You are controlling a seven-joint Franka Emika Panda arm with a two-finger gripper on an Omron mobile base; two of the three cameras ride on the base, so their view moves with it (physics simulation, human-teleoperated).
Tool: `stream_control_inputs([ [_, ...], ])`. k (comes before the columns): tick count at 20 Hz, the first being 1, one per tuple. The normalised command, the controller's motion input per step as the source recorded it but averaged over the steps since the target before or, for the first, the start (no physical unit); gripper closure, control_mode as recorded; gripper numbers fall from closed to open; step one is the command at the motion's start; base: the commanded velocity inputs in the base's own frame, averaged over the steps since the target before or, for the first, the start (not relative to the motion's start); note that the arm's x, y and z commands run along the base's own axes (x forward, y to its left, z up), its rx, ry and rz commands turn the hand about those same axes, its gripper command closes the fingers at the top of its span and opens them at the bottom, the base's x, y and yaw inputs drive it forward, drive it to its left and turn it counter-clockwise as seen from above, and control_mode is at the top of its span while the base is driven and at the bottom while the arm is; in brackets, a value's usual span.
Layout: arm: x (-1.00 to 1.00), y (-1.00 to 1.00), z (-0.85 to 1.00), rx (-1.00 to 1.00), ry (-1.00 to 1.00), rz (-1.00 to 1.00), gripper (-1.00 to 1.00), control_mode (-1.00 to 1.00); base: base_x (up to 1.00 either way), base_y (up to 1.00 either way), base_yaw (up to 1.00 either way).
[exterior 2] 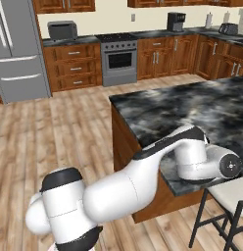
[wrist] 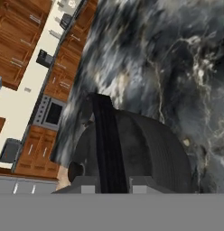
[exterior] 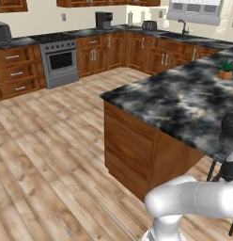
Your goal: The kettle is done boiling. Turn off the stove, then wait for 300 timesteps before moving the kettle to the dining table.
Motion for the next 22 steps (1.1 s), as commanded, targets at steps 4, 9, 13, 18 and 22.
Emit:
stream_control_inputs([
  [4, 0.27, -0.01, -0.16, 0.00, -0.01, 0.06, 1.00, -1.00, 0.00, 0.00, 0.00],
  [9, 0.37, 0.00, -0.16, 0.00, 0.00, 0.01, 1.00, -1.00, 0.00, 0.00, 0.00],
  [13, 0.36, 0.00, -0.02, 0.00, 0.00, 0.00, 1.00, -1.00, 0.00, 0.00, 0.00],
  [18, 0.28, 0.00, 0.00, 0.00, 0.00, 0.00, 1.00, -1.00, 0.00, 0.00, 0.00],
  [22, 0.19, 0.00, -0.03, 0.00, 0.00, 0.00, 1.00, -1.00, 0.00, 0.00, 0.00],
])
